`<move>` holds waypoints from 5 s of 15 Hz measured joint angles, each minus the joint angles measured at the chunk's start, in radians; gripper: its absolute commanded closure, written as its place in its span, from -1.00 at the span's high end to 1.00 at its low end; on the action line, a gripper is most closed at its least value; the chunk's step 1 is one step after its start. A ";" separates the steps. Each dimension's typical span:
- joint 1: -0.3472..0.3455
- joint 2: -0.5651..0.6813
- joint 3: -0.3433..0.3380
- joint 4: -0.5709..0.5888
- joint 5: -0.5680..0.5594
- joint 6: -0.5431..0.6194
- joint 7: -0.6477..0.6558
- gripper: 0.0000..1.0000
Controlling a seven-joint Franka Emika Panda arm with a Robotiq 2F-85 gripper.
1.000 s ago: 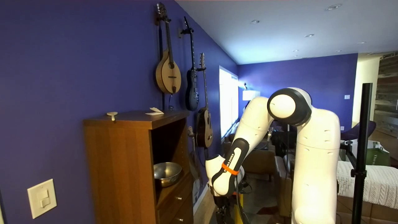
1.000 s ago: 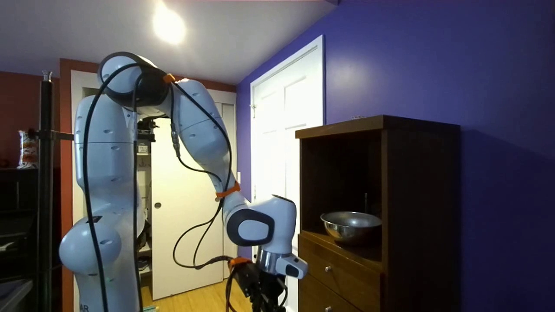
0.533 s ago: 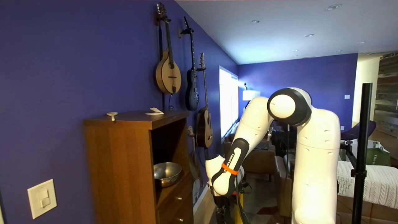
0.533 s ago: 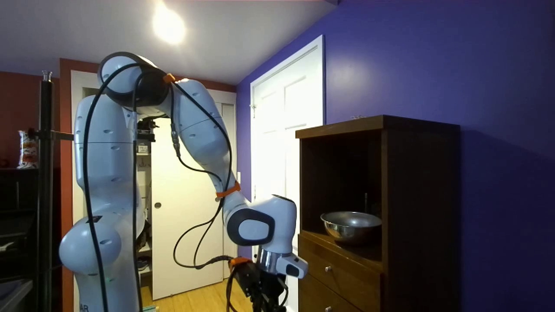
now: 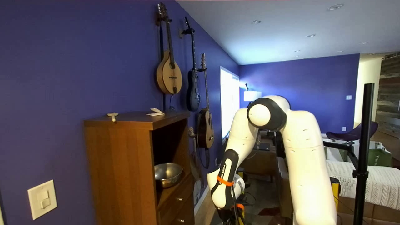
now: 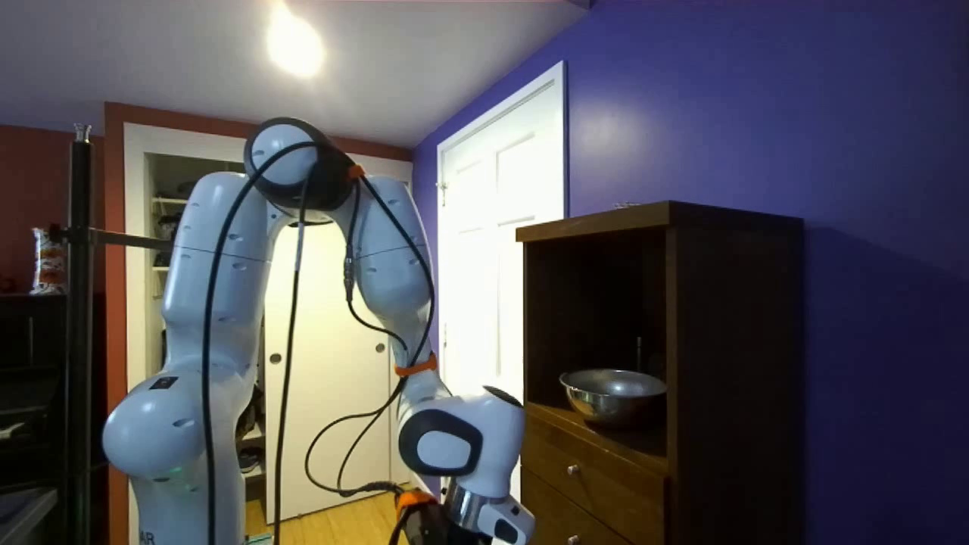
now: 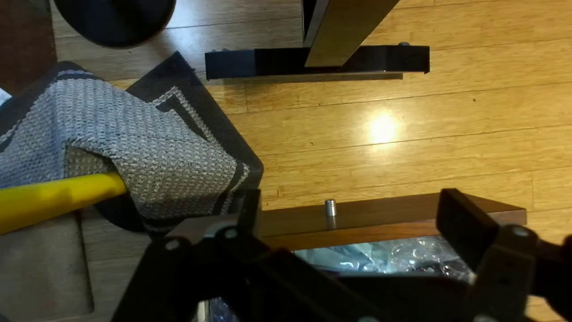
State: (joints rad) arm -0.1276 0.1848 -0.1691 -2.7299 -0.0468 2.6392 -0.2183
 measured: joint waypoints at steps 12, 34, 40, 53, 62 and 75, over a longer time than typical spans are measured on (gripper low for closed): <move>-0.144 0.378 0.092 0.123 0.024 0.276 -0.117 1.00; -0.251 0.655 0.184 0.270 -0.063 0.678 -0.114 1.00; -0.262 0.697 0.199 0.307 -0.108 0.809 -0.064 1.00; -0.356 0.816 0.280 0.473 -0.224 0.892 0.014 1.00; -0.351 0.831 0.278 0.491 -0.225 0.894 0.015 1.00; -0.347 0.890 0.284 0.570 -0.303 1.058 0.061 1.00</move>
State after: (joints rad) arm -0.4749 1.0747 0.1150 -2.1600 -0.3501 3.6976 -0.1574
